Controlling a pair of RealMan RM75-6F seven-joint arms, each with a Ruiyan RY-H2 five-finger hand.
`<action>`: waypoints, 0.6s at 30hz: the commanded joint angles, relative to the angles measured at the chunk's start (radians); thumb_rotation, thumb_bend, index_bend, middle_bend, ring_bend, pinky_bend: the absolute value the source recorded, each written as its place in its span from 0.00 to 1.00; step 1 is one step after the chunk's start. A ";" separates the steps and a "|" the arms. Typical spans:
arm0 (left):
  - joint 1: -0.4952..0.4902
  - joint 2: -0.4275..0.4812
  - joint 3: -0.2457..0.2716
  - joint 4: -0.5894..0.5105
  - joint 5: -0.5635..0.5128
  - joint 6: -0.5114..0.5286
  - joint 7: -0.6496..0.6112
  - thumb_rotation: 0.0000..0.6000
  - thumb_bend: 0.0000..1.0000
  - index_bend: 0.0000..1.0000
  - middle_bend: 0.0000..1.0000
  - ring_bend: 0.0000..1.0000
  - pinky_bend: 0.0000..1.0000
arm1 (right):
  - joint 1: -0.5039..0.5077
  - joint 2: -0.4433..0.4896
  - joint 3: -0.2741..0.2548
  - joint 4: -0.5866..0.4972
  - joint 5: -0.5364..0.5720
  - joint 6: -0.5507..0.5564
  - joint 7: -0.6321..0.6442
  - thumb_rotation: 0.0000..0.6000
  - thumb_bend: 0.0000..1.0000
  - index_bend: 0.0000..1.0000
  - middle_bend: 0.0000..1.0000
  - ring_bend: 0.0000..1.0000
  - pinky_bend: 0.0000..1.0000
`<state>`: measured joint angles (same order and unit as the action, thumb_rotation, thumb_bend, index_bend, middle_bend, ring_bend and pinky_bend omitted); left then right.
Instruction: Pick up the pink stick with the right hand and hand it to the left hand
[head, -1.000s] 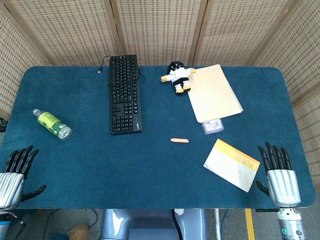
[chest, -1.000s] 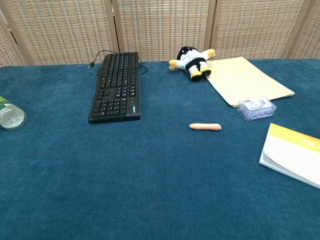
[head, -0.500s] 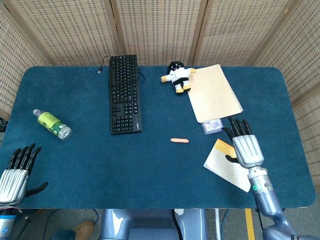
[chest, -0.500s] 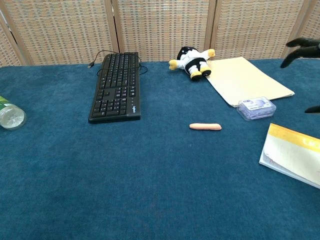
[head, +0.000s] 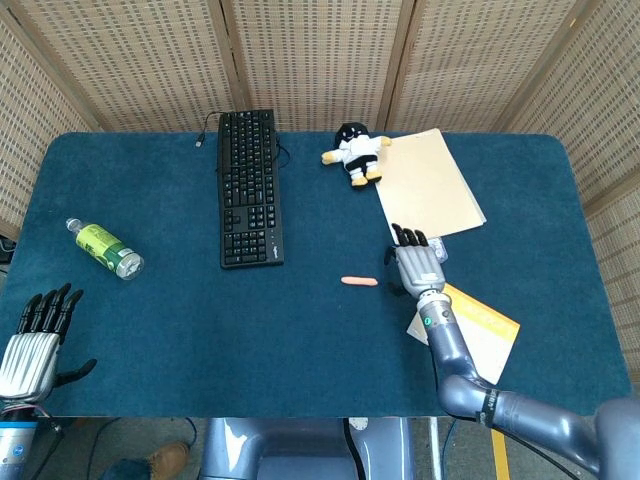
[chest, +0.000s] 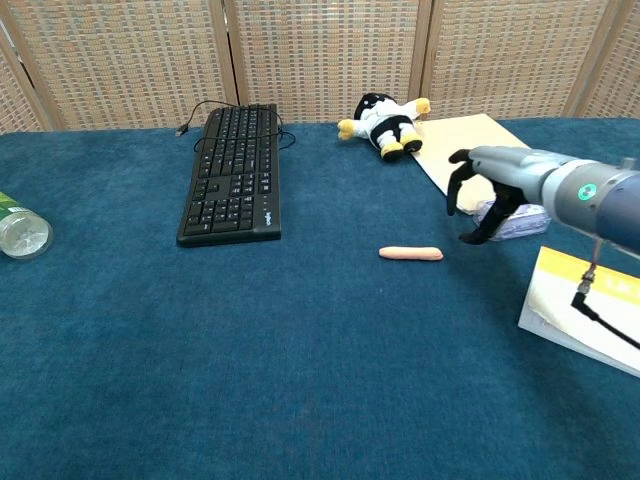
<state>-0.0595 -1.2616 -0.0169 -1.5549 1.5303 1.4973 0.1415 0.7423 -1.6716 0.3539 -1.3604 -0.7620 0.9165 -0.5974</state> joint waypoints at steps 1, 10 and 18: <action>-0.003 -0.002 -0.001 0.001 -0.004 -0.006 0.003 1.00 0.00 0.00 0.00 0.00 0.00 | 0.030 -0.041 -0.014 0.037 0.026 0.002 -0.017 1.00 0.43 0.48 0.03 0.00 0.00; -0.006 -0.003 -0.002 0.004 -0.014 -0.011 0.002 1.00 0.00 0.00 0.00 0.00 0.00 | 0.069 -0.096 -0.031 0.081 0.063 0.019 -0.021 1.00 0.46 0.49 0.04 0.00 0.00; -0.006 -0.001 0.000 0.006 -0.015 -0.011 -0.002 1.00 0.00 0.00 0.00 0.00 0.00 | 0.085 -0.136 -0.042 0.131 0.069 0.031 -0.010 1.00 0.47 0.49 0.04 0.00 0.00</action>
<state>-0.0655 -1.2629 -0.0174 -1.5494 1.5153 1.4866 0.1393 0.8244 -1.8018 0.3142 -1.2348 -0.6925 0.9453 -0.6091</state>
